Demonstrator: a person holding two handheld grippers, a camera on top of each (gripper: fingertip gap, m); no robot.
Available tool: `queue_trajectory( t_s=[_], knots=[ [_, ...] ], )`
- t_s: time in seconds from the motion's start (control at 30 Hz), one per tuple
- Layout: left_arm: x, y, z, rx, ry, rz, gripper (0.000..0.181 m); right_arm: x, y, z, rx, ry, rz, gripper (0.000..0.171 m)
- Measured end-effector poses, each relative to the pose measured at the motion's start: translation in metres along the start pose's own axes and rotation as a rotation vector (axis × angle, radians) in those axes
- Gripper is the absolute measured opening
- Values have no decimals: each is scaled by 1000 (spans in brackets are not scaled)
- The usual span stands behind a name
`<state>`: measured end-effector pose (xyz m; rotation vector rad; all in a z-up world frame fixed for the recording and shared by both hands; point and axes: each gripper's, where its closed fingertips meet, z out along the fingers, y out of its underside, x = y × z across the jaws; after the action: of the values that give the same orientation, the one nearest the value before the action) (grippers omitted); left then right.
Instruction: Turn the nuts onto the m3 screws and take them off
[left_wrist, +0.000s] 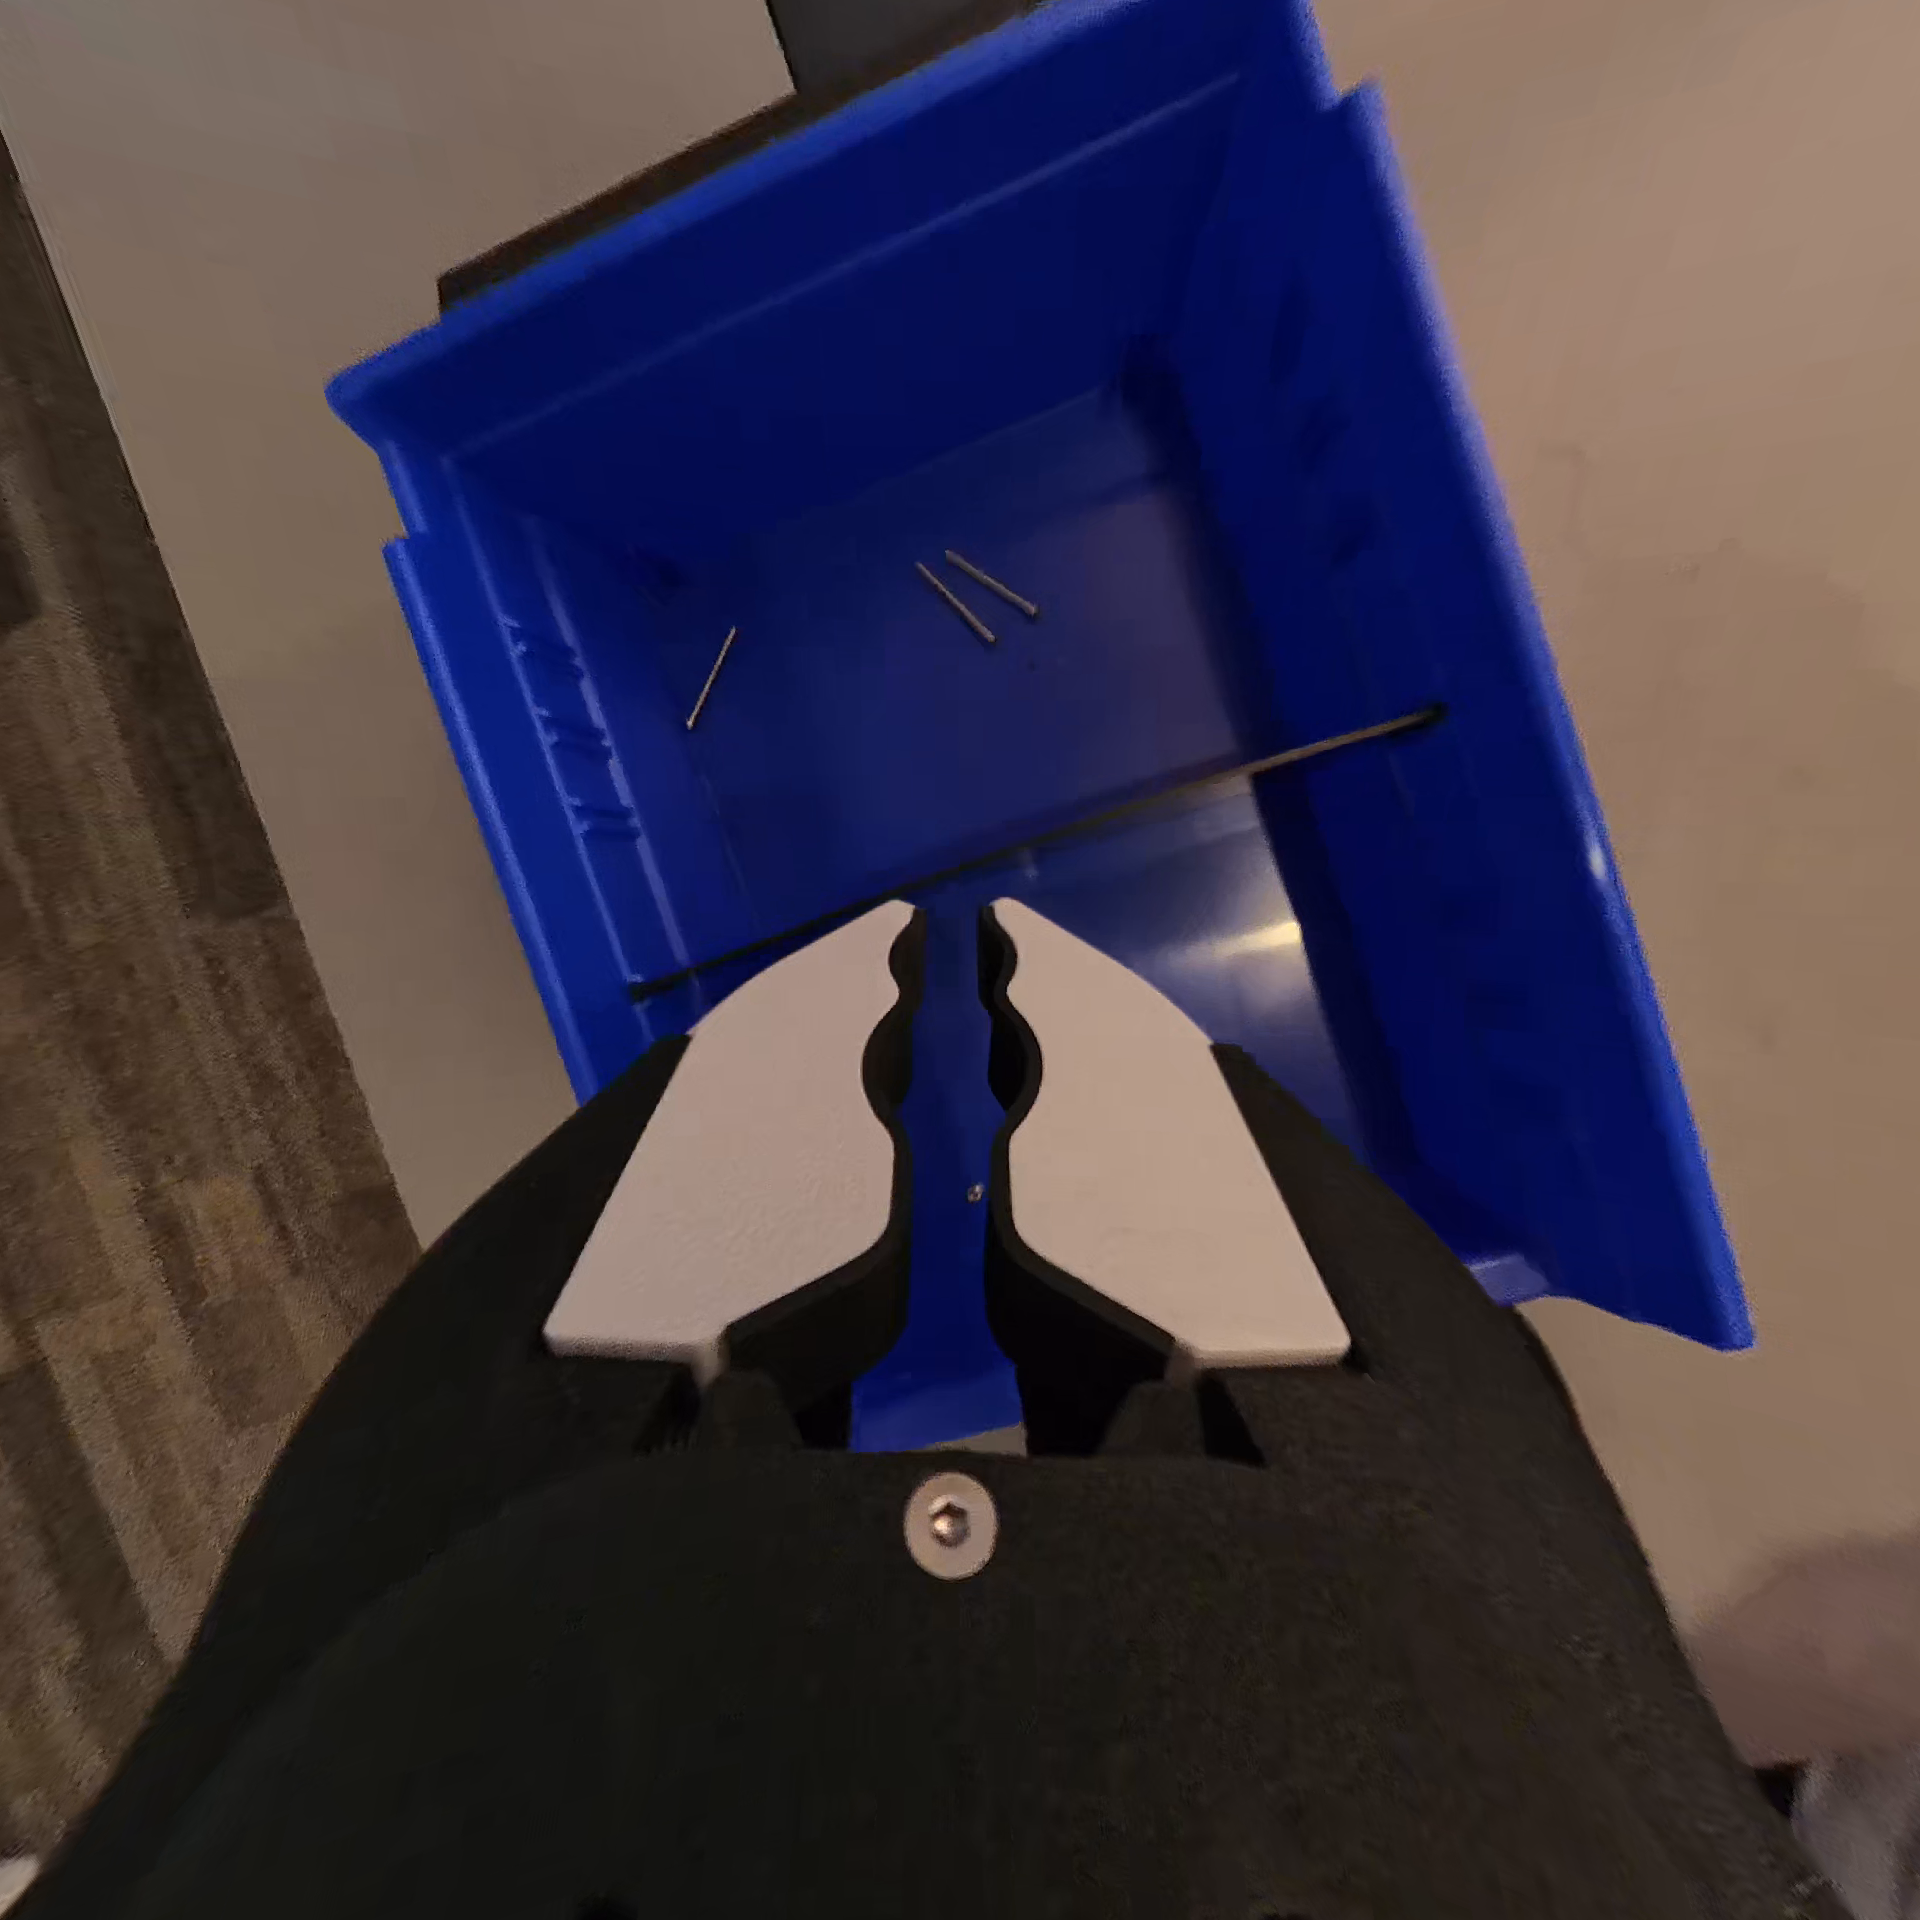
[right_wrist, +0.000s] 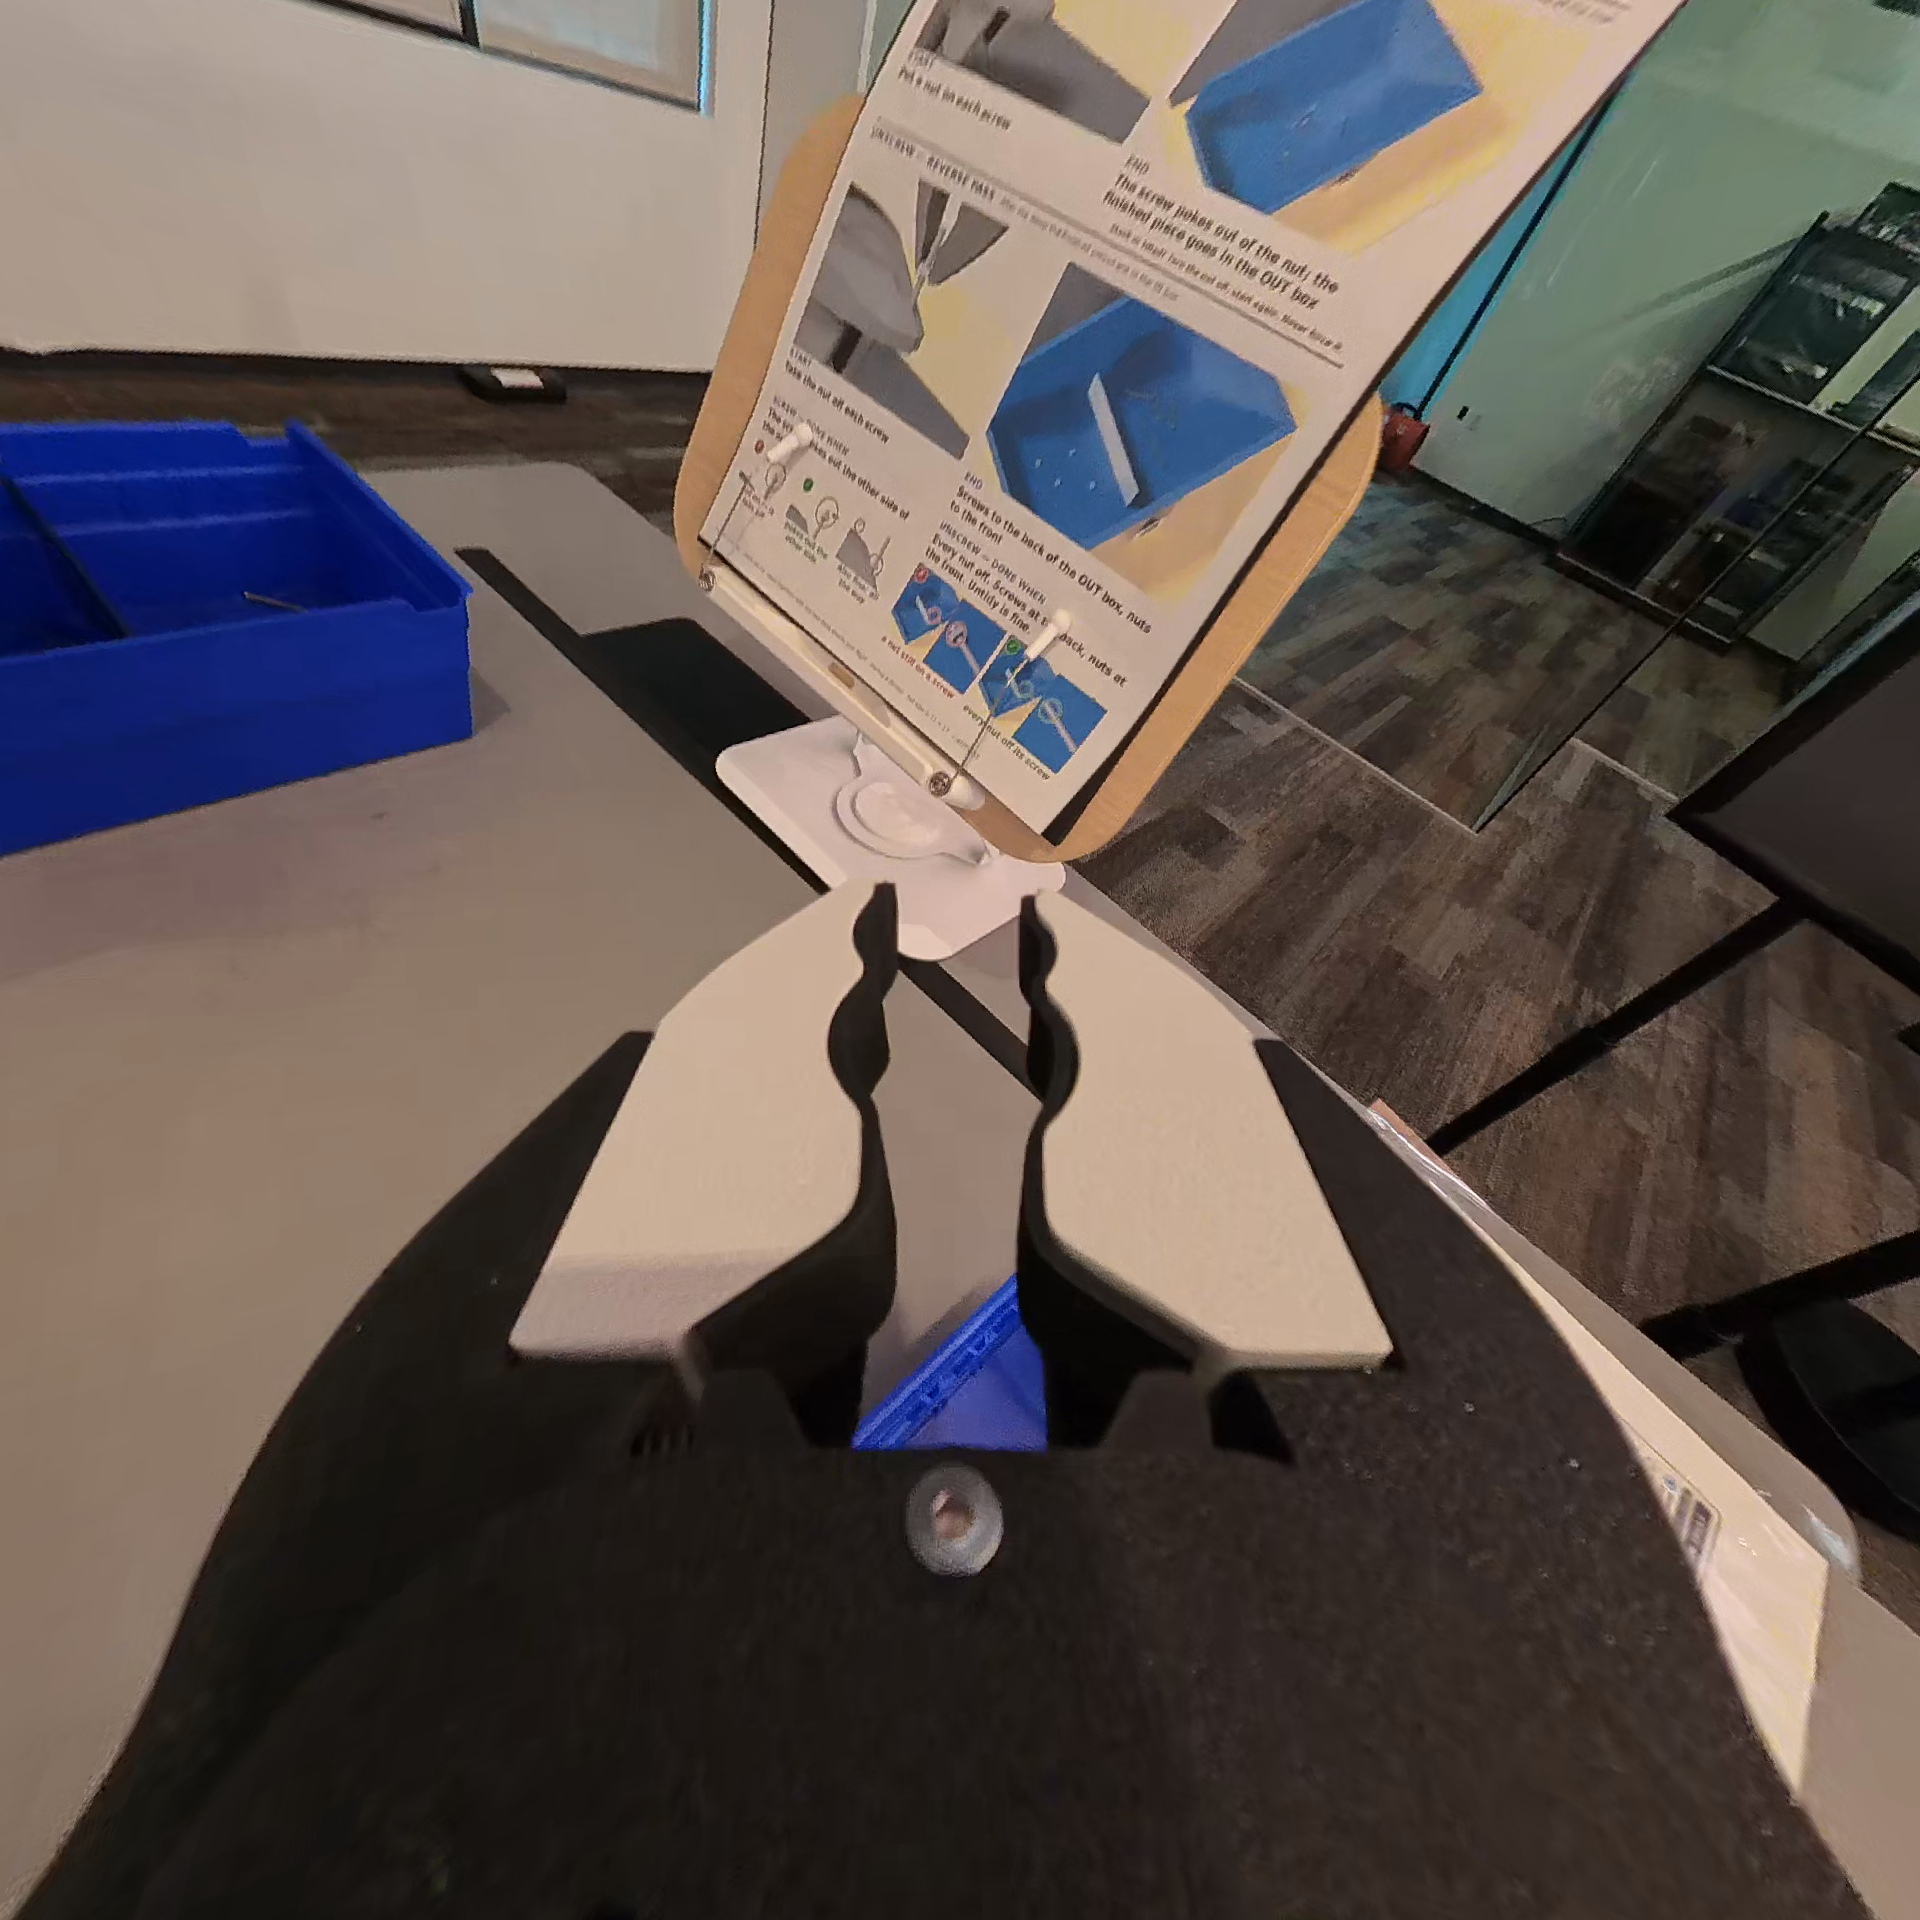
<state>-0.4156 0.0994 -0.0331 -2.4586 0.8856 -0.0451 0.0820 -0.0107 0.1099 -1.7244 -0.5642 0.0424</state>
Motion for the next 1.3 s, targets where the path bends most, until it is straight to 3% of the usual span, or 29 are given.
queue_trajectory(
  t_s=[0.1,0.3,0.43,0.53,0.63,0.83,0.97,1.3],
  knots=[
    [7,-16,-3,89,47,-36,10,-9,3,6,-37,-27,-38,22],
    [-11,-28,1,135,-89,-5,10,-29,4,15,-70,-88,-81,22],
    [30,-56,-5,291,151,7,7,-47,-3,13,-32,-188,-70,22],
    [34,-69,-1,341,155,-45,9,-47,-3,11,-27,-207,-41,22],
    [30,-61,28,246,116,-53,18,-40,0,7,-40,-189,-43,22],
    [18,-43,86,-28,150,-165,16,-40,-11,0,19,-224,-20,23],
    [12,-43,102,-191,174,-244,15,-37,-3,7,-20,-227,-14,23],
    [6,-36,132,-351,79,-238,17,-33,6,12,-71,-194,-51,25]
  ],
)
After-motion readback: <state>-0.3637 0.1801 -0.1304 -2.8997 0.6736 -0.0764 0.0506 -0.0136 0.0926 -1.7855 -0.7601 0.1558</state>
